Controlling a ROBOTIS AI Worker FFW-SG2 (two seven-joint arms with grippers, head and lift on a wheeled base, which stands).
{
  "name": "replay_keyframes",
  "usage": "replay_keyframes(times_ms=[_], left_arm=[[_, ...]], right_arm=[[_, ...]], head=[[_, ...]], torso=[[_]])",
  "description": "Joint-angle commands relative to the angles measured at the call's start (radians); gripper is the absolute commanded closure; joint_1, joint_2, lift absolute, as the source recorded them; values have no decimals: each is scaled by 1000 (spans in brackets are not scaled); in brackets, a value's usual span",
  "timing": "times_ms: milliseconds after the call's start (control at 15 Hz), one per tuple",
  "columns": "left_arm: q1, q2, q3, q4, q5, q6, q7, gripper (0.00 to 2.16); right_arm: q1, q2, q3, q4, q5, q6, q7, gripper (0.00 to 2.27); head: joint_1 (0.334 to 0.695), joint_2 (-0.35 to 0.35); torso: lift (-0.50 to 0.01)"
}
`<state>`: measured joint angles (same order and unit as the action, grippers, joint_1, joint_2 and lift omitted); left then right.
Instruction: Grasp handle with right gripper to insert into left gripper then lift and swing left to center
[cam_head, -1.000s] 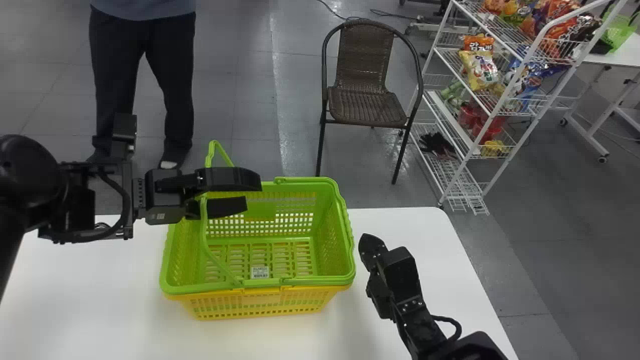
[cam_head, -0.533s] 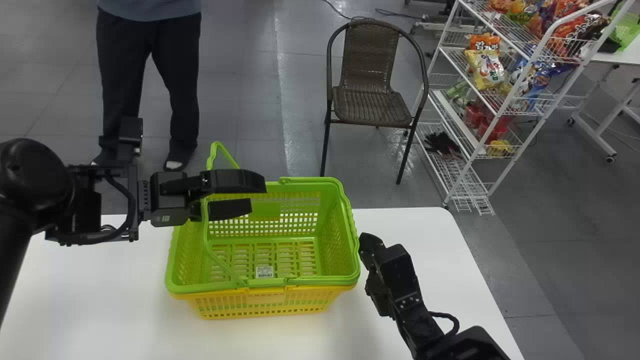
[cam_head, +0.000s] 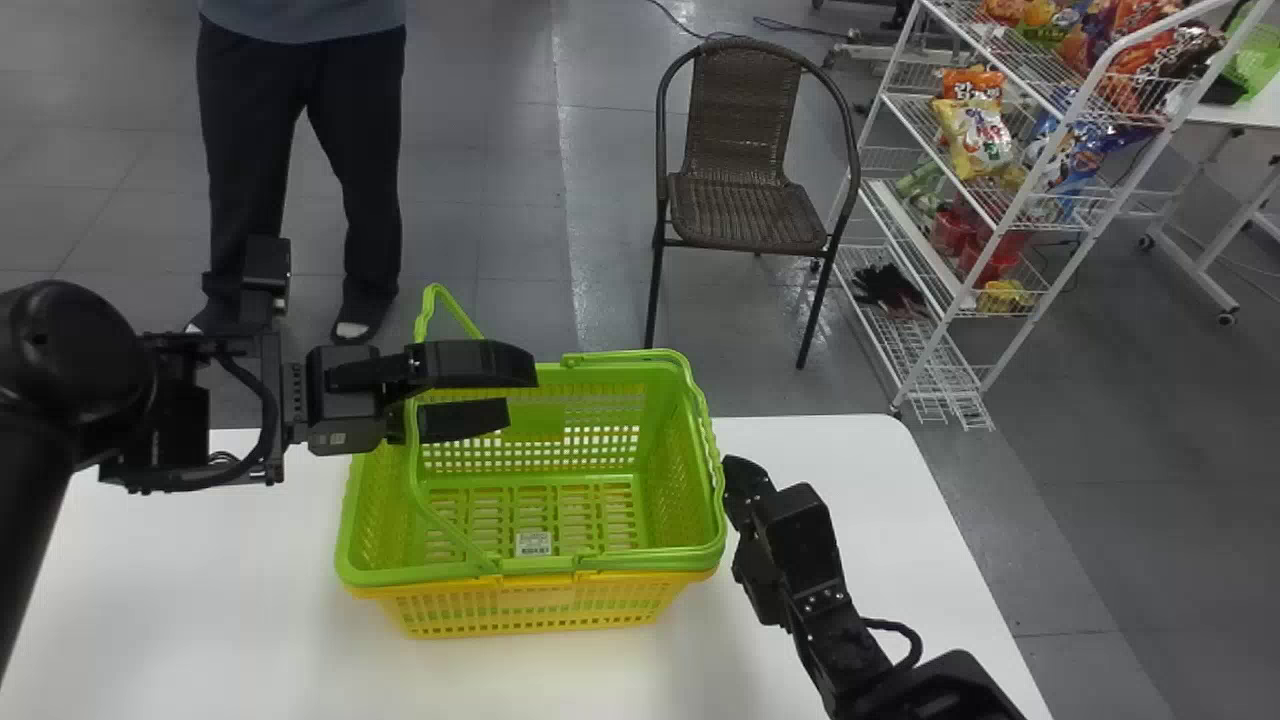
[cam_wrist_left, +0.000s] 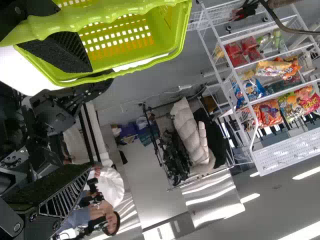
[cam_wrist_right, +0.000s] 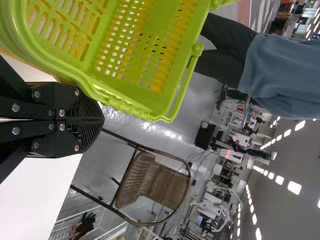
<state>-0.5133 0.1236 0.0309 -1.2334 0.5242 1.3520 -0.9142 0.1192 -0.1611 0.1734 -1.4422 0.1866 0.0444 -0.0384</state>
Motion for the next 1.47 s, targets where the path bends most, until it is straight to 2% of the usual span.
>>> replay_keyframes(times_ms=[0,1400], left_arm=[[2,-1,1,-1,0,0,0,137],[-47,-16,-55,40,-10,-79,2,137]], right_arm=[[5,0,0,-14,-7,-2,0,2219],[13,15,89,-144,-9,65,-14,2216]], head=[[695,-165],[695,-127]], torso=[[0],[0]])
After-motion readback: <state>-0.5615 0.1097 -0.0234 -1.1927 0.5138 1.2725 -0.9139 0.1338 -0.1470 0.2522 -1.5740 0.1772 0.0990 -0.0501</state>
